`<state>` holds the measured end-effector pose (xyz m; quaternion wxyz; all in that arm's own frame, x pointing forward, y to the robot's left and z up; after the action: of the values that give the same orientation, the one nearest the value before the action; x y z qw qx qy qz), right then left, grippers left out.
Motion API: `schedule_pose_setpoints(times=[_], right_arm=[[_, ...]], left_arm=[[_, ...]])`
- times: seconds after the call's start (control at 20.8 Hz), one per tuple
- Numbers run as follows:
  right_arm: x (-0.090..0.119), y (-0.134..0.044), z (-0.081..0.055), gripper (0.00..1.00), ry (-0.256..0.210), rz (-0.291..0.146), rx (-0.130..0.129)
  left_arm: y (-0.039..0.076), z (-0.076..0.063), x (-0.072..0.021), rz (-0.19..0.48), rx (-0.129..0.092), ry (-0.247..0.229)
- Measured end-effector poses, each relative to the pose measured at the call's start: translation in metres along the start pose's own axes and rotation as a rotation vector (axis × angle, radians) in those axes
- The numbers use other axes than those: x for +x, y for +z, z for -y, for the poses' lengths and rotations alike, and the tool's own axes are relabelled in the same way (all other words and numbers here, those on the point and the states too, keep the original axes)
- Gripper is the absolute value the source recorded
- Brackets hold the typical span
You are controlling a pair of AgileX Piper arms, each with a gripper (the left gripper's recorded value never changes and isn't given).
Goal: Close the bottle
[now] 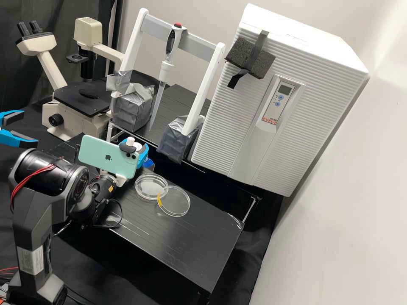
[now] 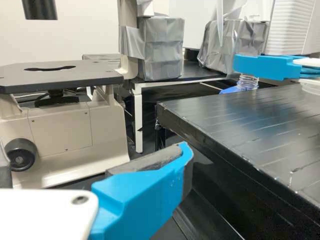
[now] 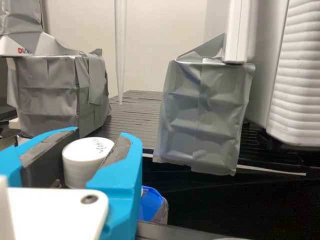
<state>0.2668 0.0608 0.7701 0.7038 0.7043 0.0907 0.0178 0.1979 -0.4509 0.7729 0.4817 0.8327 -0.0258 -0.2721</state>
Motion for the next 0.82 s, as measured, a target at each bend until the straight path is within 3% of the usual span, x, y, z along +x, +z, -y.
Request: schedule_pose_setpoints(times=[0.82], right_arm=[[0.0004, 0.0041, -0.0097, 0.0, 0.039, 0.011, -0.002]], left_arm=[[0.0, 0.0, 0.0, 0.0, 0.0, 0.0]])
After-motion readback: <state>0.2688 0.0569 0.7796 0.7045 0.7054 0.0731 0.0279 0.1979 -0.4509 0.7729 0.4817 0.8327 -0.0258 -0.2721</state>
